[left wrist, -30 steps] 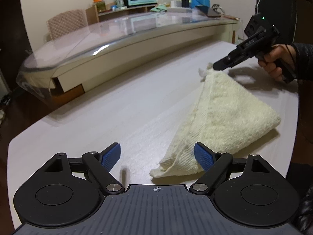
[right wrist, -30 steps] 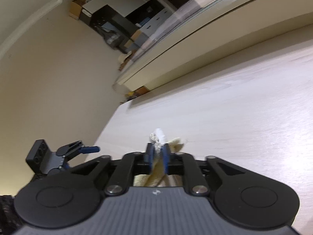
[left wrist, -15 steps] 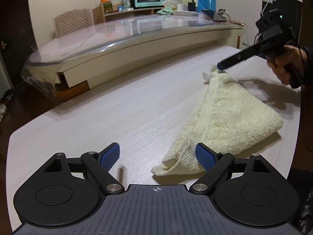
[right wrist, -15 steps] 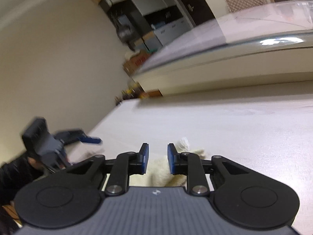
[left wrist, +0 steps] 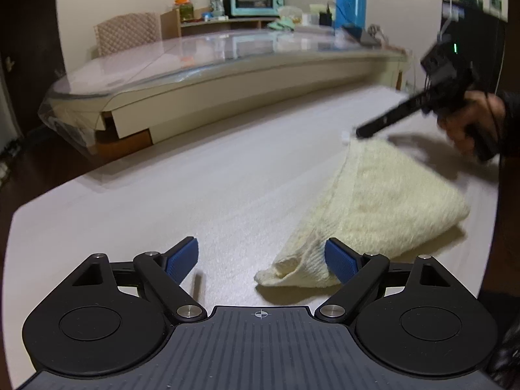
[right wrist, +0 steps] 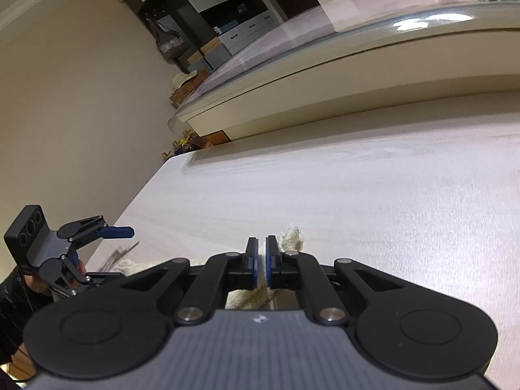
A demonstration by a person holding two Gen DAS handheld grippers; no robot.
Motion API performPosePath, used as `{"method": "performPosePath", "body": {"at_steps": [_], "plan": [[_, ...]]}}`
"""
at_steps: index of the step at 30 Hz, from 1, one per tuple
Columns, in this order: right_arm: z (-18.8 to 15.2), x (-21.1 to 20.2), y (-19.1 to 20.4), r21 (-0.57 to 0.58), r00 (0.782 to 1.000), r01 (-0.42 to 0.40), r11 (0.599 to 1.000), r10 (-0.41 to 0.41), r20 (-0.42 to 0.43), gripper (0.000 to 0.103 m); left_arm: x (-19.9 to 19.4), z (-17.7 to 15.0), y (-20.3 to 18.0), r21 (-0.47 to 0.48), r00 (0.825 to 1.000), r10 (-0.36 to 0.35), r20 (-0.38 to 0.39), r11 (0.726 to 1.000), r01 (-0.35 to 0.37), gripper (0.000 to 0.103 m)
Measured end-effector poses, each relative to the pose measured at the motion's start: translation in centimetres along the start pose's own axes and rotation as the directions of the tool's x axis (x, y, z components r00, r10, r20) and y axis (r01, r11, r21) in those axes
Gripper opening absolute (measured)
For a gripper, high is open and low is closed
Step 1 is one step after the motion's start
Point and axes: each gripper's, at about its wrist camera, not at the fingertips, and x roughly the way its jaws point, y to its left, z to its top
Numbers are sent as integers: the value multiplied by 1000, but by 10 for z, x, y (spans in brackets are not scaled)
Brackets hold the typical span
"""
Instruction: Fold towel
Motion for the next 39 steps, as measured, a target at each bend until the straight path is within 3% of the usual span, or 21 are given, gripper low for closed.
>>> {"method": "performPosePath", "body": {"at_steps": [4,10,16,22,28,36,39], "plan": [[-3,-4,-1,-1,1000,8,1000,-8,5,4,-12,0,7,-18,1000,12,23,1000,-12,89],[-2,-4,1,-15,1000,20,1000,-20,4,4,-10,-10,0,35,999,37,-37,999,-36,89],[-3,-4,4,-13,999,37,999,-37,13,4,-3,-7,11,-45,1000,26,-7,999,-26,89],[-3,-3,7,-22,999,52,998,-52,13,4,12,-5,9,16,997,64,-36,998,-63,91],[-11,-6,22,-36,991,134,990,-133,35,4,20,1,10,78,996,83,-36,994,-80,93],[-40,-13,57,-50,949,304,951,-297,107,4,38,18,22,179,996,69,-48,982,-60,93],[-48,-14,60,-36,941,323,946,-316,124,4,47,25,27,204,997,67,-47,977,-56,93]]}}
